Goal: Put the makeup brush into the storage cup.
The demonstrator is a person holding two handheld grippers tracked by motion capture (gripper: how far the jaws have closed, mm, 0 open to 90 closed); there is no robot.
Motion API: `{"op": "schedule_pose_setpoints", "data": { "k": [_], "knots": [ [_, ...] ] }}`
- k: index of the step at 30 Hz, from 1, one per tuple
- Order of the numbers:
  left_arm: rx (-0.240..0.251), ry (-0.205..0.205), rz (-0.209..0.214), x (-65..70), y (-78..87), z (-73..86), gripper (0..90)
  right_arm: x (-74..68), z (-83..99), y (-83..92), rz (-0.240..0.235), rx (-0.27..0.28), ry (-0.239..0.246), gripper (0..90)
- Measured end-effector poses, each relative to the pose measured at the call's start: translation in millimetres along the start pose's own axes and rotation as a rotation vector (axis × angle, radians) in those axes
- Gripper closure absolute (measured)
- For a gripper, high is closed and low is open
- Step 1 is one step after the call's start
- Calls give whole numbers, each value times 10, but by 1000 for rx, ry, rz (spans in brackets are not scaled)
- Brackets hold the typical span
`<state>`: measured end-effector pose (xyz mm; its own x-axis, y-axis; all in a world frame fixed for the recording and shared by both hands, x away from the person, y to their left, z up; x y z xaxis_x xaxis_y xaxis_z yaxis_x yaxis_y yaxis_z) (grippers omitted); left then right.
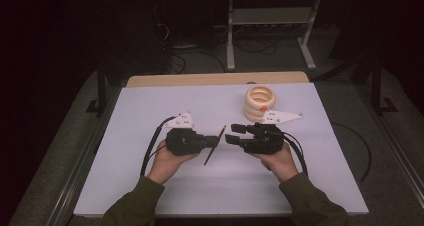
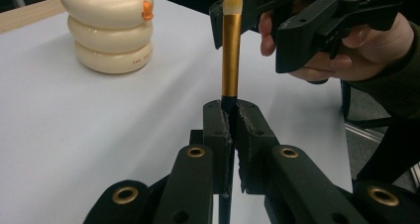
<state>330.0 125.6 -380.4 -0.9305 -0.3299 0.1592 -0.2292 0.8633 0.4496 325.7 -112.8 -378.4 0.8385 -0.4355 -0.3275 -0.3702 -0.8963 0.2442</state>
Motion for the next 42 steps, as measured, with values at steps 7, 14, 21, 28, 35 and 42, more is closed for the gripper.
{"op": "schedule_pose_setpoints", "data": {
  "k": [7,14,21,28,35,42],
  "knots": [
    [5,-6,-1,25,-36,-1,840,-1,-2,-52,-15,2,-14,535],
    [3,-8,0,32,-70,8,840,5,4,-62,-21,2,-26,578],
    [1,-8,4,37,-91,15,840,9,16,-78,-21,-11,-30,624],
    [2,-7,3,36,-90,17,840,12,17,-133,-26,-19,-32,667],
    [3,-7,2,37,-88,18,840,-10,-2,-185,-31,-24,-32,721],
    [11,-5,-4,34,-72,11,840,-7,0,-213,-35,-23,-43,749]
  ]
}}
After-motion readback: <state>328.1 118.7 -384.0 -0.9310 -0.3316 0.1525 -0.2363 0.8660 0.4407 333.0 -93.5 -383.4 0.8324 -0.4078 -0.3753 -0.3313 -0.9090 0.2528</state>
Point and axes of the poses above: each handheld gripper's, and its own axes: y roughly backward along the jaws, z roughly out of its underside, x roughly to its right, the point moved 2 cm from there along -y, roughly forward along the jaws, and after that the axes turned 3 degrees about -y, right-handed, at the moved point
